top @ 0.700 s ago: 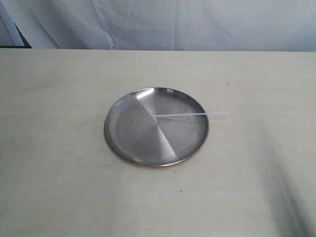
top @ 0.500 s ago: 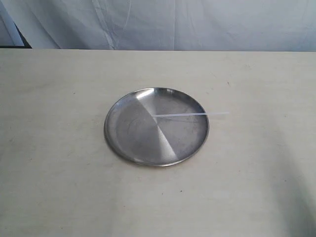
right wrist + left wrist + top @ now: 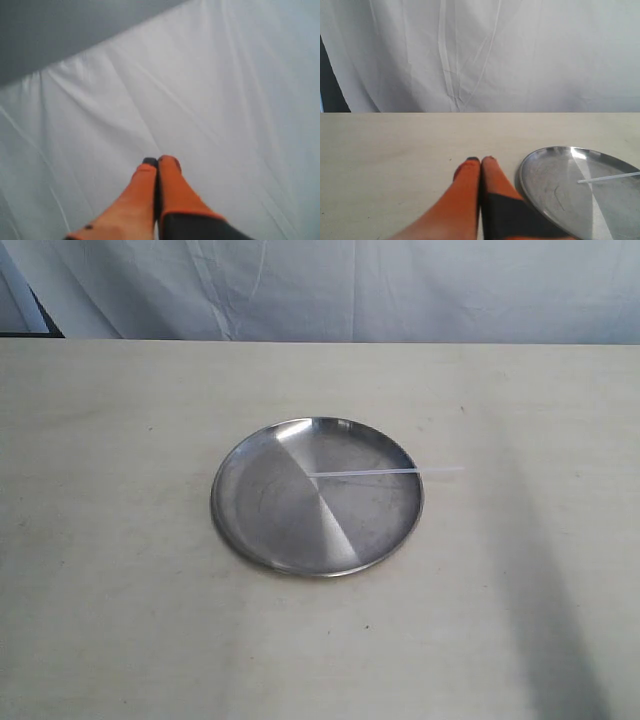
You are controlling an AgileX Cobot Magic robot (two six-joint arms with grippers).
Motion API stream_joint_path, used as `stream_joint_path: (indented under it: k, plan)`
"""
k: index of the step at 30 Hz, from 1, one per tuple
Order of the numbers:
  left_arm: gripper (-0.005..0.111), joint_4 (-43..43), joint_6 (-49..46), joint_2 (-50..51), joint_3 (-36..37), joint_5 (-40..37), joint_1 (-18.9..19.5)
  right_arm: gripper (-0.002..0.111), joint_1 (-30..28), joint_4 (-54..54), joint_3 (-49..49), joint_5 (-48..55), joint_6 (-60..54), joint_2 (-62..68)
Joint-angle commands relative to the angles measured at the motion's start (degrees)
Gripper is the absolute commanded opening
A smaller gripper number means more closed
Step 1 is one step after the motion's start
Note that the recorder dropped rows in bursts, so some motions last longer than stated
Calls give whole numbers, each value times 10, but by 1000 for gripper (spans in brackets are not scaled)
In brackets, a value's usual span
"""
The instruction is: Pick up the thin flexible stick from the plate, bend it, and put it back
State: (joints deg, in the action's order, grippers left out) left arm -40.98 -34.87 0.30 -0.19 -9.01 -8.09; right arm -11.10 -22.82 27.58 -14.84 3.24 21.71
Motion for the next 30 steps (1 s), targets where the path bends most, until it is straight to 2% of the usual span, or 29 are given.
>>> stream_joint_path:
  k: [1, 3, 6, 12, 15, 21, 30]
  plan:
    - [0, 2, 0, -3, 2, 5, -1, -1, 21, 166, 171, 251, -7, 243]
    - [0, 2, 0, -3, 2, 5, -1, -1, 55, 181, 285, 409, -102, 379]
    - [0, 2, 0, -3, 2, 5, -1, -1, 101, 146, 463, 654, -234, 588]
    - [0, 2, 0, -3, 2, 5, -1, -1, 185, 154, 697, 824, -288, 868]
    - [0, 2, 0, -3, 2, 5, -1, -1, 231, 153, 745, 846, -341, 939]
    - [0, 2, 0, -3, 2, 5, -1, -1, 317, 205, 754, 782, -388, 992]
    - [0, 2, 0, -3, 2, 5, -1, -1, 329, 193, 754, 787, -392, 1033]
